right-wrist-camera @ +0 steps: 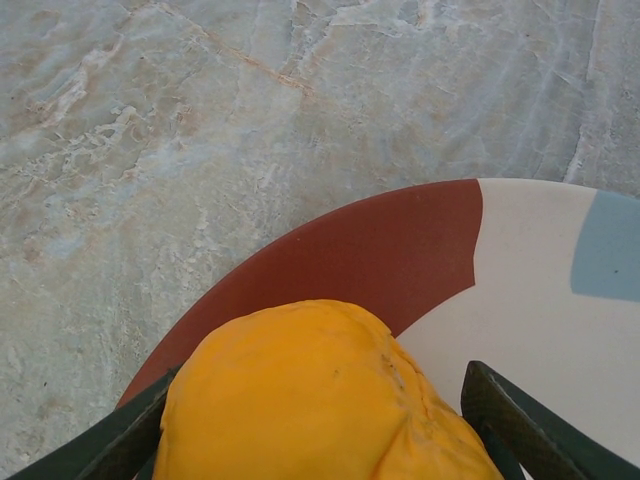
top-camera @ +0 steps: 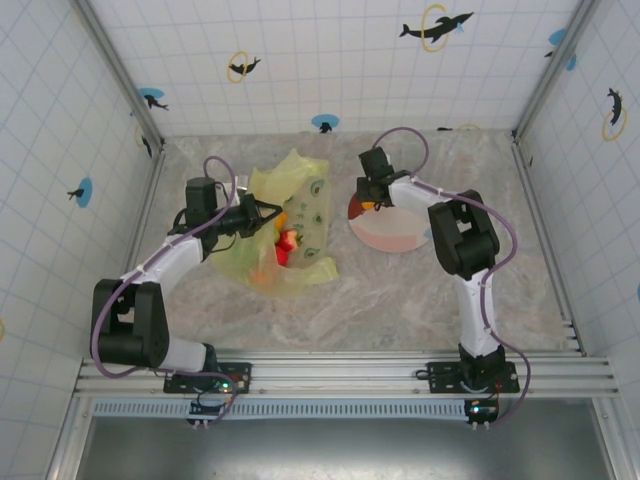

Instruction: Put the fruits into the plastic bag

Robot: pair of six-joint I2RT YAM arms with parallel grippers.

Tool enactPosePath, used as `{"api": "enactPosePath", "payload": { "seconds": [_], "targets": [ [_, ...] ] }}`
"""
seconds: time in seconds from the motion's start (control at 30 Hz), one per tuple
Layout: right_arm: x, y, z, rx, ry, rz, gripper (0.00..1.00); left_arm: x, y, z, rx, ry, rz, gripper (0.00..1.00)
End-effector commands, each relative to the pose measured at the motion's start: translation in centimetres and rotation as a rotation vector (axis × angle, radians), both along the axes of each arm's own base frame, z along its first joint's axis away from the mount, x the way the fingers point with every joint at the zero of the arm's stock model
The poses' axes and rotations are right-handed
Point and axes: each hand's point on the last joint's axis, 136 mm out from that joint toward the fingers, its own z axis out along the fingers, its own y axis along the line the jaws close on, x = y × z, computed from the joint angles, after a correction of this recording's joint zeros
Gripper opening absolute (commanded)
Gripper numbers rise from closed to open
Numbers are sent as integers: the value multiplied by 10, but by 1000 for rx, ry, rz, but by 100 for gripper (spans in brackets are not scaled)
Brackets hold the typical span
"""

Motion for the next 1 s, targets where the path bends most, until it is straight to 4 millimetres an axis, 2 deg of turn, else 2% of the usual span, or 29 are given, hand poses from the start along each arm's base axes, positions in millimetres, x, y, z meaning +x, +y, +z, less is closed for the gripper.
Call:
{"api": "enactPosePath", "payload": {
  "seconds": [0.0,0.17,0.23,0.33,0.53,0.7,0.8,0.97],
  "targets": [
    [-1,-8,37,17,-71,-8,68,-1,2,-10,9,22,-1,0],
    [-19,-13,64,50,-128,4,66,-1,2,-10,8,23,0,0],
    [-31,-9,75,93,-156,32,65,-1,2,-10,5,24,0,0],
    [-55,10,87,182,-195,122,64,-1,2,-8,2,21,0,0],
    [-104,73,116,385,-291,317,63,-1,1,-3,-7,2,-3,0],
    [-133,132,134,560,-337,478,63,-1,-3,12,-24,-49,-31,0],
    [-141,161,139,627,-348,528,63,-1,-5,21,-38,-68,-39,0],
    [-142,191,135,716,-337,510,61,0,-6,32,-59,-92,-38,0]
  ]
}}
